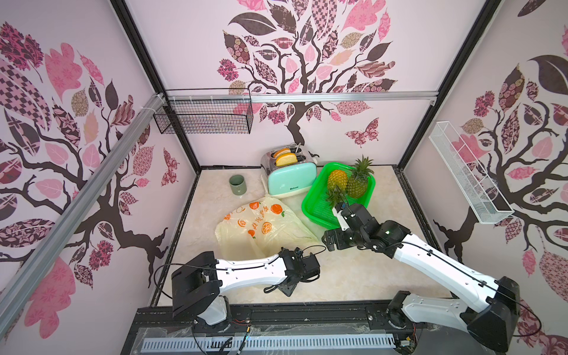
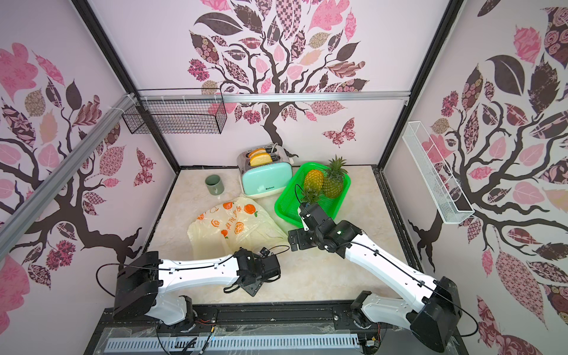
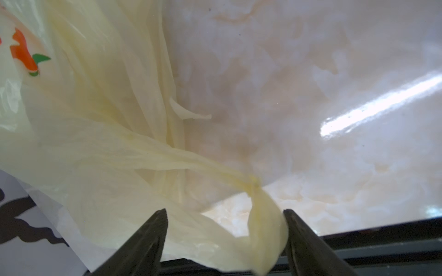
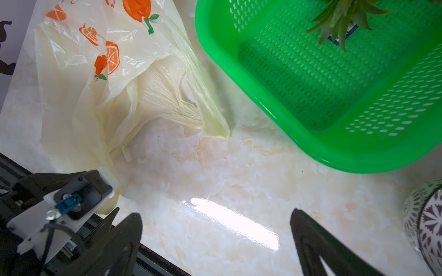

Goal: Place the pineapple into a plastic bag & tie a knot
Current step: Pick up the plastic bag at the center of the board.

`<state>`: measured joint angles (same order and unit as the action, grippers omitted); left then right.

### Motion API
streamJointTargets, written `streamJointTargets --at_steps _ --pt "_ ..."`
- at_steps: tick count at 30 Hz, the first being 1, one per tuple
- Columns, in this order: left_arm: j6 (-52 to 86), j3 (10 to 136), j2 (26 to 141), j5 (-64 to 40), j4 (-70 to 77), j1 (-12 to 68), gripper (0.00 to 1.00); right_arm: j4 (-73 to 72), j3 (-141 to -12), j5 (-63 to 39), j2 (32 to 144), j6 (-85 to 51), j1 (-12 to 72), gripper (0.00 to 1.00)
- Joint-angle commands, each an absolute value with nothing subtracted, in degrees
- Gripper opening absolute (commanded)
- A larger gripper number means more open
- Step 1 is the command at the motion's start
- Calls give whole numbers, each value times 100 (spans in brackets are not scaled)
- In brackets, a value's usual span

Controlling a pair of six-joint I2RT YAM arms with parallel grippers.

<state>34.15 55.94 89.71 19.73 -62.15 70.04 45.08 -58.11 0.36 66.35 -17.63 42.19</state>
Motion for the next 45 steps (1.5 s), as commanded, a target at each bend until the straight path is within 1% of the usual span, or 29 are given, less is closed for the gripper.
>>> streamJointTargets --at_steps 1,2,4,6,7,12,16,18,20,21,23,27,29,34,37,45 --pt "3385 5730 9079 2329 -6319 7014 51 4565 -5818 158 6512 -1817 4228 99" --pt "3408 5732 9049 2381 -6334 7011 42 4585 -5818 162 6503 -1820 4232 99" --pt "3481 5754 8862 2504 -6385 7014 22 4599 -5819 175 6465 -1826 4230 99" --pt "3586 5757 8592 2655 -6461 7013 6 4622 -5826 183 6435 -1822 4229 99" --pt "3652 5772 8411 2741 -6512 7013 0 4631 -5857 191 6416 -1819 4228 99" --pt "4164 5837 7210 3199 -6601 7014 0 4442 -5847 -151 6381 -1590 4229 99" --pt "4619 5338 5576 3401 -5616 6996 0 3670 -5620 -684 6381 -1101 4415 99" --pt "4884 4847 4721 3470 -4846 6988 0 2953 -5399 -649 6425 -676 4766 99" --pt "5154 4540 4172 3582 -4555 6981 0 2396 -5287 -510 6669 -485 4901 99" --pt "5197 4447 3992 3616 -4511 6979 0 2256 -5346 -202 6888 -612 4901 99" --pt "5372 4428 3830 3696 -4707 6979 0 2244 -5587 155 7354 -861 4900 99" --pt "5647 4483 3690 3802 -5052 6977 0 2401 -6134 105 8240 -1860 4904 96" --pt "5691 4484 3554 3870 -5031 6969 0 2248 -6212 109 8572 -2020 4984 94" --pt "5660 4487 2976 3971 -4869 6970 0 2206 -6559 638 9227 -1825 5064 95" --pt "5787 4508 2710 4077 -5068 6970 0 2570 -6981 1061 9716 -1782 5058 93" --pt "6140 4604 2550 3975 -5763 6970 0 2751 -7496 1668 10474 -1788 5038 82"
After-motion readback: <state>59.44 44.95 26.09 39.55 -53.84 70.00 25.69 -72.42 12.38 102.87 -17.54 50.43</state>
